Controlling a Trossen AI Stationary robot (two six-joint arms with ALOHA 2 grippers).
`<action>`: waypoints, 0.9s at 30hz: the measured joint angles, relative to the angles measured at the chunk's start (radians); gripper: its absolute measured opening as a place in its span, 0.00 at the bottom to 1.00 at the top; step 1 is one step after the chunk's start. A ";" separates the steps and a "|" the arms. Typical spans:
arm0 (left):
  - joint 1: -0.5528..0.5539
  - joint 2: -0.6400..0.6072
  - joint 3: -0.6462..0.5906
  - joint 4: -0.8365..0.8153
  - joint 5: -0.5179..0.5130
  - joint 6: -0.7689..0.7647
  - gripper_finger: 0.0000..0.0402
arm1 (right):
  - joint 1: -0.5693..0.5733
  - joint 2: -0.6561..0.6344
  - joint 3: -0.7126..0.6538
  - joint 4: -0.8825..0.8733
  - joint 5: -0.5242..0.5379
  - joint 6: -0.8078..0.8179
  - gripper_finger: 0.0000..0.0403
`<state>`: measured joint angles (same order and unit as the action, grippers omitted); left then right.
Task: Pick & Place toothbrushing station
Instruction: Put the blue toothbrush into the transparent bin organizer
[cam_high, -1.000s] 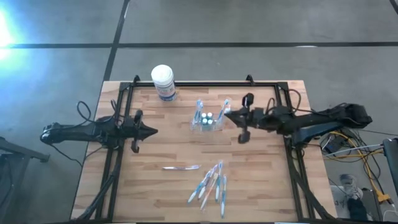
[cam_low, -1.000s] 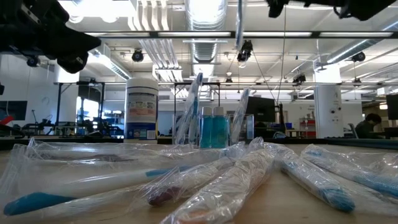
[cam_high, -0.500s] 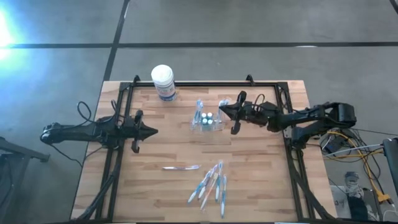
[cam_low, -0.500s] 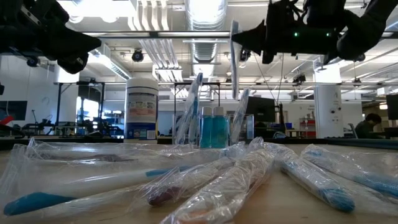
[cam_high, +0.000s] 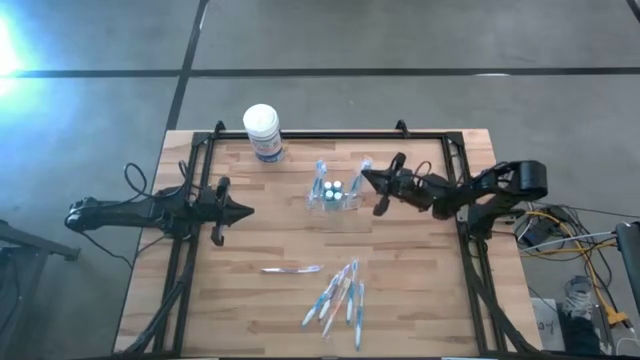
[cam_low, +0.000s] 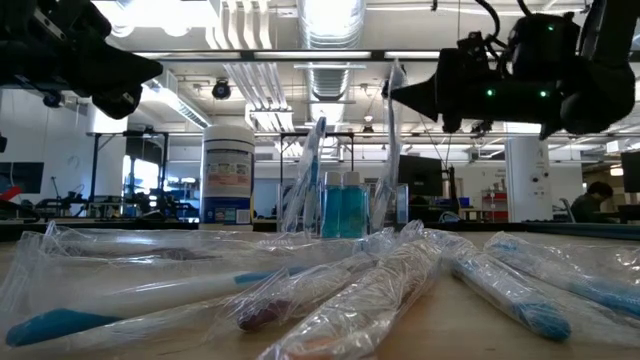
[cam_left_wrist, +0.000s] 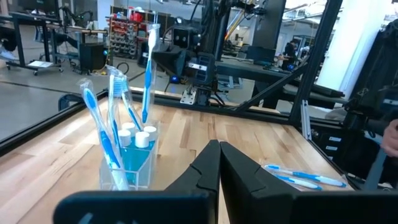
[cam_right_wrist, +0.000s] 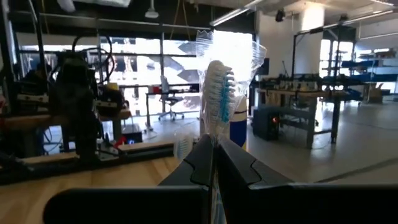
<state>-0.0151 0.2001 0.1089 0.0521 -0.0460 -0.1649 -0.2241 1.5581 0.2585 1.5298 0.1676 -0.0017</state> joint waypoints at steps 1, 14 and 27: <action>0.000 0.000 0.000 0.000 0.000 -0.001 0.03 | 0.000 0.018 -0.008 0.024 0.011 0.008 0.02; 0.000 0.000 0.000 0.000 0.000 -0.001 0.03 | 0.002 0.181 0.032 0.038 0.098 0.034 0.02; 0.000 0.000 0.001 0.000 0.000 -0.003 0.03 | 0.002 0.214 0.025 0.039 0.097 0.040 0.02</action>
<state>-0.0149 0.2001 0.1097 0.0517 -0.0460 -0.1677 -0.2226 1.7722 0.2831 1.5691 0.2650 0.0383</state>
